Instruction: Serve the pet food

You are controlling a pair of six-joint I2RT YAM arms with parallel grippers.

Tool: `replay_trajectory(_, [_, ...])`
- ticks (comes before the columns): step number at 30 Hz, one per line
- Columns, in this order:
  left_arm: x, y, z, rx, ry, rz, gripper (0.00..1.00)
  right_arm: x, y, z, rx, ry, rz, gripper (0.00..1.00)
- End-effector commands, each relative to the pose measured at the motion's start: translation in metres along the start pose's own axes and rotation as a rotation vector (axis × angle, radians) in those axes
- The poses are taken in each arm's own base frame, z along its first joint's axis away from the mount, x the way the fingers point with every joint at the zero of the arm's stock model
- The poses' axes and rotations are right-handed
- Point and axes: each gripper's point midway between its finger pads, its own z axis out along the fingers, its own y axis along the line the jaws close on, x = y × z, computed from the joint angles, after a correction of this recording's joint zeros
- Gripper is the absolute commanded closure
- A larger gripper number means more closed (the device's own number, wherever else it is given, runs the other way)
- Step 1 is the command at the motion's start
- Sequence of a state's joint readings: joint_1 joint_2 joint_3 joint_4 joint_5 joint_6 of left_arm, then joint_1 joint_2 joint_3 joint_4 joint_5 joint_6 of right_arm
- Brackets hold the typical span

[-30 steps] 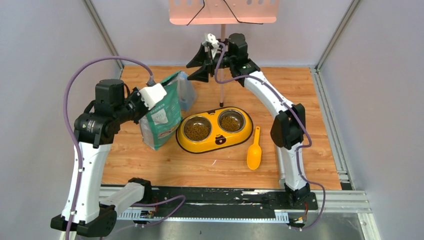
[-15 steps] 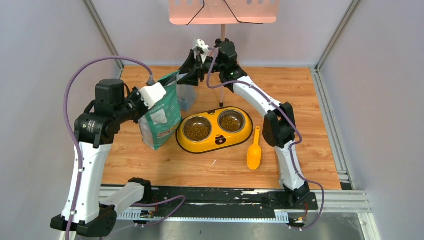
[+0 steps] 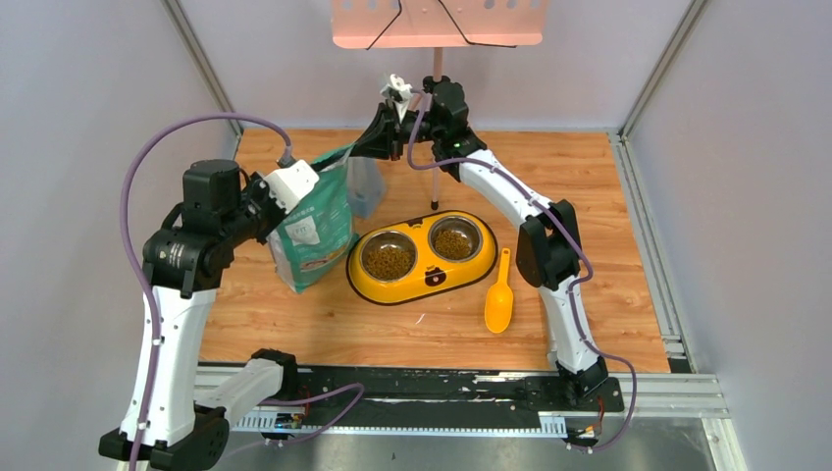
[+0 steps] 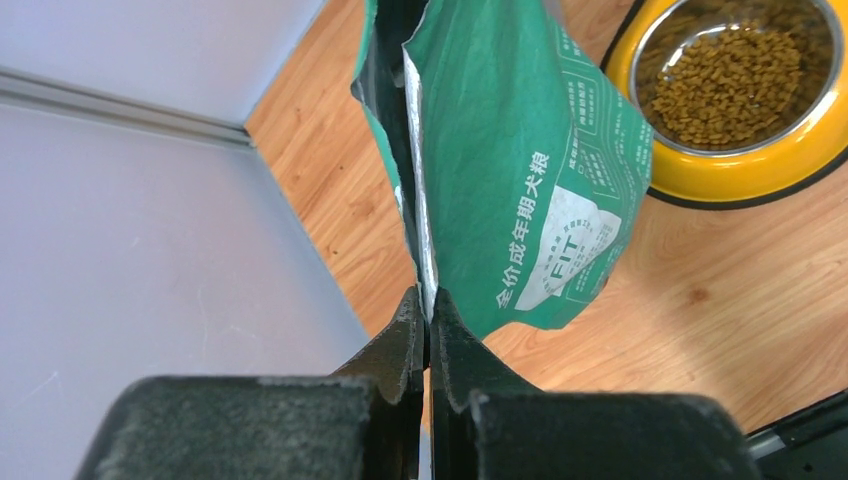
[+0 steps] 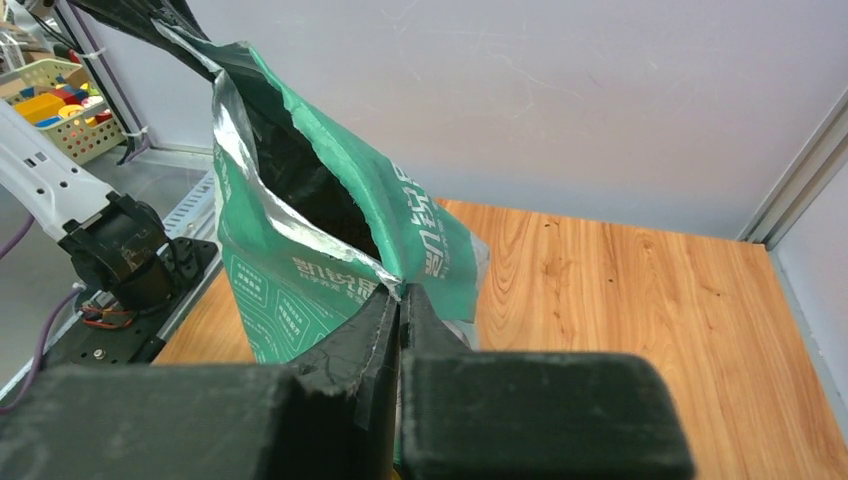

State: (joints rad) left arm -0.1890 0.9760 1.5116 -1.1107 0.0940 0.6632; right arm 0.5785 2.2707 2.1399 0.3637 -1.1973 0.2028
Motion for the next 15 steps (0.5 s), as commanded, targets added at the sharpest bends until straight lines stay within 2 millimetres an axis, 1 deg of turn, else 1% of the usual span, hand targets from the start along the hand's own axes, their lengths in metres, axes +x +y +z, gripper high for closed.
replay_trajectory(1, [-0.051, 0.072, -0.057, -0.346, -0.193, 0.079, 1.00, -0.058, 0.016, -0.011, 0.010, -0.041, -0.067, 1.00])
replay_trajectory(2, [-0.052, 0.076, -0.064, -0.364, -0.197, 0.075, 1.00, -0.061, 0.017, -0.013, 0.009, -0.037, -0.062, 1.00])
replay_trajectory(4, [-0.054, 0.076, -0.071, -0.364, -0.202, 0.062, 1.00, -0.066, 0.019, -0.019, 0.009, -0.029, -0.053, 1.00])
replay_trajectory(8, [-0.049, 0.068, -0.068, -0.321, -0.187, 0.012, 1.00, -0.072, 0.026, -0.031, 0.011, -0.018, -0.032, 1.00])
replay_trajectory(11, [-0.050, 0.068, -0.066, -0.322, -0.198, 0.000, 1.00, -0.078, 0.037, -0.036, -0.011, -0.003, -0.023, 1.00])
replay_trajectory(13, [-0.049, 0.070, -0.064, -0.323, -0.191, 0.011, 1.00, -0.078, 0.046, -0.038, -0.033, 0.013, -0.014, 1.00])
replay_trajectory(15, [-0.047, 0.067, -0.056, -0.296, -0.175, 0.034, 1.00, -0.073, 0.048, -0.039, -0.039, 0.020, -0.008, 1.00])
